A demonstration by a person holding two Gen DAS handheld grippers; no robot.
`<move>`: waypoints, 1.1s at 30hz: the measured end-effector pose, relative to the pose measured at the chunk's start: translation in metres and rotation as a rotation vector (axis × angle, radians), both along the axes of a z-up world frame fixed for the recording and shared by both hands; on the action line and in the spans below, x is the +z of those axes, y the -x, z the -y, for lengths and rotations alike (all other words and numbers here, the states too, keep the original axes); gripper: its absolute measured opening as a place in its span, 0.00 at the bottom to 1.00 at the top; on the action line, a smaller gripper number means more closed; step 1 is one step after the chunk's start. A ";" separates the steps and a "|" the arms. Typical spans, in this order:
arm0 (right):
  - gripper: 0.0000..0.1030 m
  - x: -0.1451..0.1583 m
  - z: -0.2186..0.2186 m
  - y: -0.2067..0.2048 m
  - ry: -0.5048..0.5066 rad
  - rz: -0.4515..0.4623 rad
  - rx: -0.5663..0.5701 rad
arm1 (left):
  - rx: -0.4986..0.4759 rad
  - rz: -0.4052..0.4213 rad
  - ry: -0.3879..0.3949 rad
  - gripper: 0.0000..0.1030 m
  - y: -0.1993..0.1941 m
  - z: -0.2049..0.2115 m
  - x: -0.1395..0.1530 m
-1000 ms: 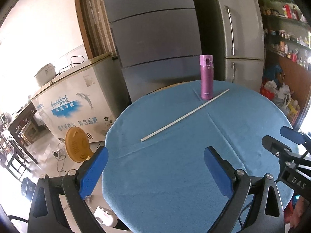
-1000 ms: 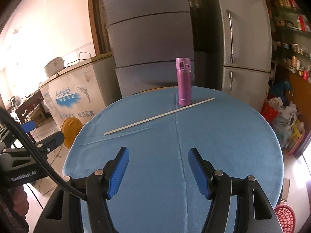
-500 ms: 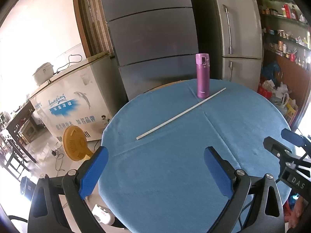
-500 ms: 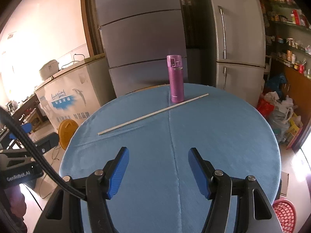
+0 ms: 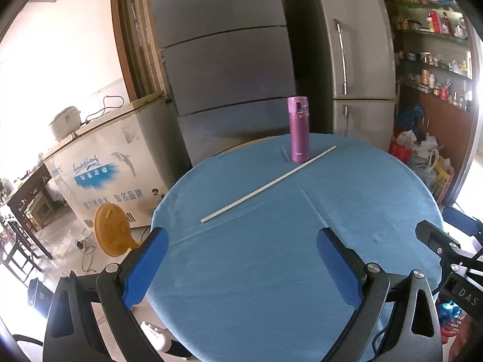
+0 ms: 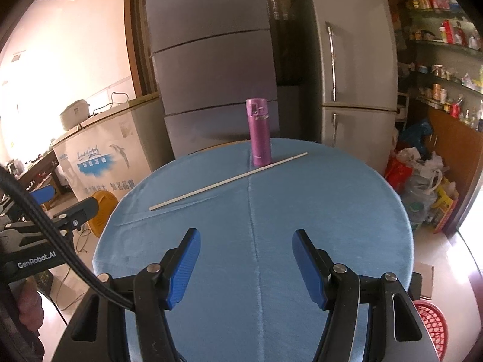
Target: Collect trash
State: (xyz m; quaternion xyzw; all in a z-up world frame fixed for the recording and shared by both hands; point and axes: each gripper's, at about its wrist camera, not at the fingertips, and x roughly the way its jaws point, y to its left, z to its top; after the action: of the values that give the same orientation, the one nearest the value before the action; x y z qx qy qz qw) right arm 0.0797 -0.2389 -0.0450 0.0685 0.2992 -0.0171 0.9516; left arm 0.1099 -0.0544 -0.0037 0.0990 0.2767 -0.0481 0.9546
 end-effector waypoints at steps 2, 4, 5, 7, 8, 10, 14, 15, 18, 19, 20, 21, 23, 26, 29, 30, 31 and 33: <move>0.65 0.003 0.005 0.007 0.000 0.009 -0.013 | -0.010 0.004 0.001 0.96 0.004 0.004 0.002; 0.65 0.006 0.008 0.013 -0.002 0.017 -0.022 | -0.018 0.009 0.000 0.96 0.008 0.007 0.004; 0.65 0.007 0.010 0.016 -0.004 0.021 -0.026 | -0.022 0.013 0.000 0.96 0.011 0.009 0.005; 0.65 0.009 0.012 0.021 -0.004 0.028 -0.031 | -0.026 0.018 0.001 0.96 0.015 0.010 0.006; 0.65 0.010 0.013 0.024 -0.002 0.032 -0.033 | -0.029 0.020 0.003 0.96 0.018 0.011 0.007; 0.65 0.012 0.014 0.028 -0.001 0.037 -0.033 | -0.030 0.021 0.005 0.96 0.022 0.013 0.009; 0.65 0.015 0.015 0.036 -0.001 0.051 -0.031 | -0.030 0.023 0.007 0.96 0.028 0.015 0.011; 0.65 0.016 0.015 0.037 -0.001 0.054 -0.031 | -0.031 0.024 0.007 0.96 0.029 0.016 0.012; 0.65 0.019 0.018 0.042 -0.002 0.064 -0.031 | -0.031 0.030 0.006 0.96 0.032 0.018 0.013; 0.65 0.019 0.019 0.043 -0.003 0.068 -0.031 | -0.033 0.031 0.006 0.96 0.033 0.019 0.014; 0.65 0.020 0.019 0.045 -0.004 0.070 -0.032 | -0.034 0.032 0.006 0.96 0.034 0.021 0.014; 0.65 0.020 0.020 0.046 -0.004 0.072 -0.033 | -0.035 0.032 0.007 0.96 0.035 0.021 0.014; 0.65 0.021 0.022 0.049 -0.007 0.077 -0.033 | -0.041 0.031 0.005 0.96 0.037 0.024 0.014; 0.65 0.021 0.023 0.050 -0.009 0.082 -0.034 | -0.045 0.032 0.000 0.96 0.039 0.027 0.015; 0.66 0.022 0.025 0.051 -0.015 0.087 -0.035 | -0.048 0.032 0.000 0.96 0.041 0.028 0.015; 0.66 0.022 0.025 0.051 -0.015 0.087 -0.035 | -0.049 0.032 0.000 0.96 0.042 0.028 0.016; 0.66 0.022 0.025 0.051 -0.015 0.087 -0.035 | -0.049 0.032 0.000 0.96 0.041 0.028 0.016; 0.66 0.021 0.025 0.052 -0.016 0.088 -0.035 | -0.050 0.034 0.000 0.96 0.040 0.028 0.017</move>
State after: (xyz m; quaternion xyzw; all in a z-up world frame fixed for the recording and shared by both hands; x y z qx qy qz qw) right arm 0.0278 -0.2637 -0.0237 0.0819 0.2560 -0.0287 0.9628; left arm 0.0696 -0.0828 0.0131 0.1067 0.2579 -0.0704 0.9577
